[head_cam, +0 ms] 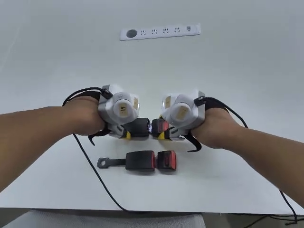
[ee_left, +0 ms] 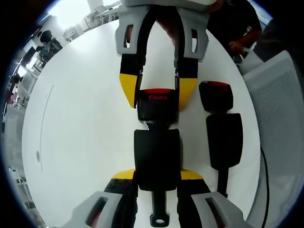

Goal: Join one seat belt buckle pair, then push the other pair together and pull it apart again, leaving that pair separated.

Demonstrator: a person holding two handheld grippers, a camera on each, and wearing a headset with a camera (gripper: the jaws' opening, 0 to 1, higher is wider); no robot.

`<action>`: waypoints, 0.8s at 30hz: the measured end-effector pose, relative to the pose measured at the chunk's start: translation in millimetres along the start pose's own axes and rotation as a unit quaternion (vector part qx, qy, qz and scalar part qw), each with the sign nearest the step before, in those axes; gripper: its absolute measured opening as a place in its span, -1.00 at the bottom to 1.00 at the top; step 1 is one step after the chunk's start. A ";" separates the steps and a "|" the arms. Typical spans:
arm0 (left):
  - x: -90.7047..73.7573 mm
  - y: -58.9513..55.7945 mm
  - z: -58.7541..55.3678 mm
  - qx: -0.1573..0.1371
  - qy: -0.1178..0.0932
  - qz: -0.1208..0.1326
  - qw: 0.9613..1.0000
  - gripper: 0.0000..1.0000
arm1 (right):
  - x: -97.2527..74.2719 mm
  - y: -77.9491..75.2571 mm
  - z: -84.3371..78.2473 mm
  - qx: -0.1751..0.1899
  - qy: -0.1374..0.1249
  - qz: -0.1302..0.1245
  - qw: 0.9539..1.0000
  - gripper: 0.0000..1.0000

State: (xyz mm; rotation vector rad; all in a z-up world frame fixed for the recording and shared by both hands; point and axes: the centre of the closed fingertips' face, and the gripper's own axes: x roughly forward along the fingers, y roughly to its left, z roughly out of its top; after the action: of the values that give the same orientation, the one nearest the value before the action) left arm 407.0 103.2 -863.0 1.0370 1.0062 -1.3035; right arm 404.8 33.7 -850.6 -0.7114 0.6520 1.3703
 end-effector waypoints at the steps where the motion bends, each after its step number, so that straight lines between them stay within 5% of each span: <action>1: 0.1 0.0 -0.2 -0.002 0.001 0.002 1.000 -0.37 | -2.5 -0.4 -2.7 0.000 0.000 -0.001 1.000 -0.39; 13: -0.5 -1.9 0.3 -0.017 -0.004 0.005 1.000 -0.37 | -16.8 0.8 -22.7 0.001 -0.014 0.000 1.000 -0.37; 24: -4.8 -4.9 4.5 -0.028 0.000 0.003 1.000 -0.35 | -64.3 -0.4 -81.4 0.014 0.025 -0.018 0.999 -0.35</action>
State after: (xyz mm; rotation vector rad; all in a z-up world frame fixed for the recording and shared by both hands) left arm 402.0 100.0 -857.4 0.9975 1.0324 -1.2631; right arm 398.9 -69.8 -852.6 -0.7333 0.6932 1.3109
